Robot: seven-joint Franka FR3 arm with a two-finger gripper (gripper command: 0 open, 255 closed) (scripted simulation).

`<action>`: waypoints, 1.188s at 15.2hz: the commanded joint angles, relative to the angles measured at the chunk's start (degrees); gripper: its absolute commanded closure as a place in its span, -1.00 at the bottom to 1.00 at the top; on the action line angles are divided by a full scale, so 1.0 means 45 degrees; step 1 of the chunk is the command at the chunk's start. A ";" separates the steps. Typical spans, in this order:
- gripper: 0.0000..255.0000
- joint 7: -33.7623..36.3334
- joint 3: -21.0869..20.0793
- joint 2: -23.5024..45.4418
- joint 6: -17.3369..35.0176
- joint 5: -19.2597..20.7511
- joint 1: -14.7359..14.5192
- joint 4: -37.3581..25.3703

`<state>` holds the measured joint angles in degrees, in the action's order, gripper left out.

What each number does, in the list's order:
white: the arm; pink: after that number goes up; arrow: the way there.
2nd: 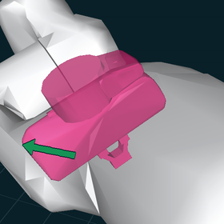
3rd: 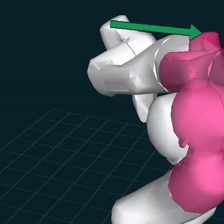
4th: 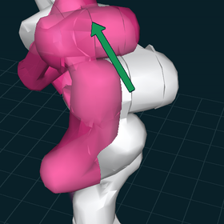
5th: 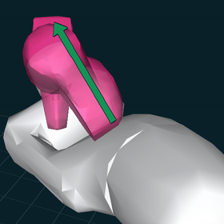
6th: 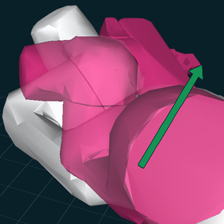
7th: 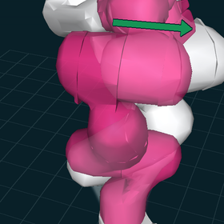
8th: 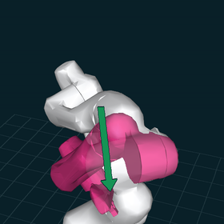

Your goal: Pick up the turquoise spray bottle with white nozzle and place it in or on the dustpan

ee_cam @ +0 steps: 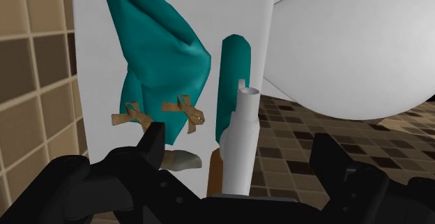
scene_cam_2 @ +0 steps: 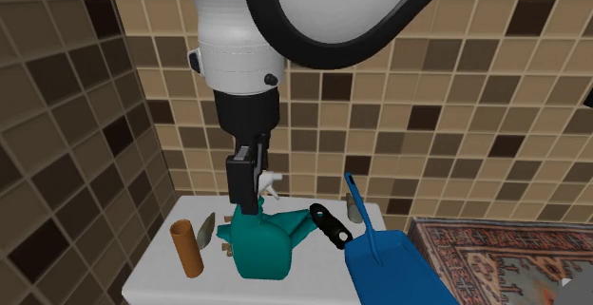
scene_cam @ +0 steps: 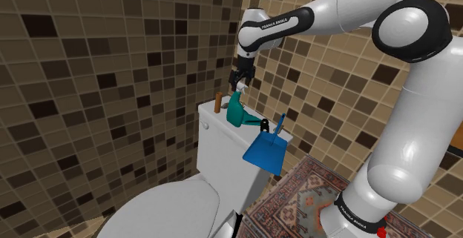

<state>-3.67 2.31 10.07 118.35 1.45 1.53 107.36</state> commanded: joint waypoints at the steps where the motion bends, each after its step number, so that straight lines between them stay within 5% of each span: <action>1: -1.00 -0.0007 0.0003 0.0039 0.0085 -0.0001 0.0005 0.0034; 7: -1.00 -0.0006 0.0003 0.0038 0.0084 -0.0001 0.0005 0.0034; 8: 1.00 -0.0006 0.0003 0.0038 0.0084 -0.0001 0.0005 0.0034; 18: 1.00 -0.0009 0.0003 -0.0017 -0.0072 -0.0001 0.0004 -0.0068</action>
<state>-3.65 2.30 10.15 118.39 1.45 1.52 107.27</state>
